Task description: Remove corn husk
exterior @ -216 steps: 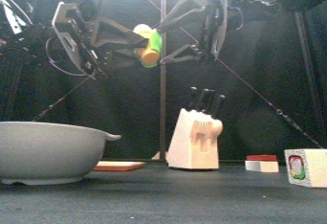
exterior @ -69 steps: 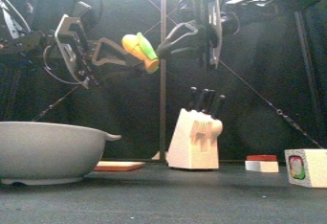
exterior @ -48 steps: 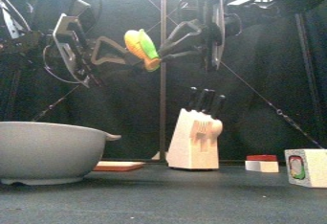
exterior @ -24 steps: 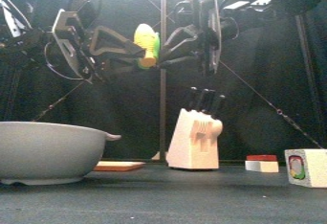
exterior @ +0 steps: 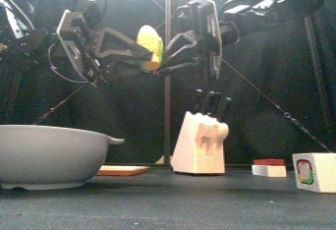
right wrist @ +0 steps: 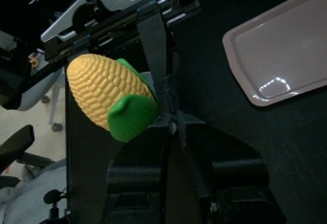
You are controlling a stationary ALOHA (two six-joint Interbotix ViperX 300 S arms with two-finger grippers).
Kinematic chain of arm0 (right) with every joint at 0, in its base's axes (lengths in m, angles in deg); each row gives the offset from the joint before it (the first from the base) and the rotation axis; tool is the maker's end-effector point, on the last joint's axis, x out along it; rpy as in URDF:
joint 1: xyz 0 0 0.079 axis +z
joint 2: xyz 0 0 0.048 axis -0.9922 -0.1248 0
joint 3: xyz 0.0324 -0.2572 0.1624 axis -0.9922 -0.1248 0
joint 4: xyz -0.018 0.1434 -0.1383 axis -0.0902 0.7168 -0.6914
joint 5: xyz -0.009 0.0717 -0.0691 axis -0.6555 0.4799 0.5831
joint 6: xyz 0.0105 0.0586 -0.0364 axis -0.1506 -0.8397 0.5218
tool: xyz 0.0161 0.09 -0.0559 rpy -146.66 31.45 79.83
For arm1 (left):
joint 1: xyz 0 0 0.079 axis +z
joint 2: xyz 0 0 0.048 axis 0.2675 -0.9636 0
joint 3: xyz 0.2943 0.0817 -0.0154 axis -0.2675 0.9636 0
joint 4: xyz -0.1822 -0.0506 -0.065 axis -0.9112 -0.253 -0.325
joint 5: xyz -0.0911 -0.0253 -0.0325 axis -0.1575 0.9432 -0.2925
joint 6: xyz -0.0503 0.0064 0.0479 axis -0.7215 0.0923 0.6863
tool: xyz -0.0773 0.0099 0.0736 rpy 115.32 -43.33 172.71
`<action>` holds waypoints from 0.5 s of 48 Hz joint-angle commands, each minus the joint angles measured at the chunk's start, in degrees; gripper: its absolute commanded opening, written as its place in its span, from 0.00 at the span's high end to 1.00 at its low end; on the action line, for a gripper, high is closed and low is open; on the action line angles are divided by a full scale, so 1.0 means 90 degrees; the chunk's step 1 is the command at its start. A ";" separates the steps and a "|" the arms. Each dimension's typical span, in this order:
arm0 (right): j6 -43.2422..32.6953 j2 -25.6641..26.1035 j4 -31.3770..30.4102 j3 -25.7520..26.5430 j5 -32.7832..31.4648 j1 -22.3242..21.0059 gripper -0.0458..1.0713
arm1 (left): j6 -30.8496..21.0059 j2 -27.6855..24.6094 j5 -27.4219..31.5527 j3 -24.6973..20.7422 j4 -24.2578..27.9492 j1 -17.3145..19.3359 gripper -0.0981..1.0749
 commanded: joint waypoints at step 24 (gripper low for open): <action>0.0000 -0.0176 0.0010 0.0361 0.0000 0.0029 0.45 | 0.0029 -0.0059 -0.0068 -0.0254 -0.0117 0.0049 0.41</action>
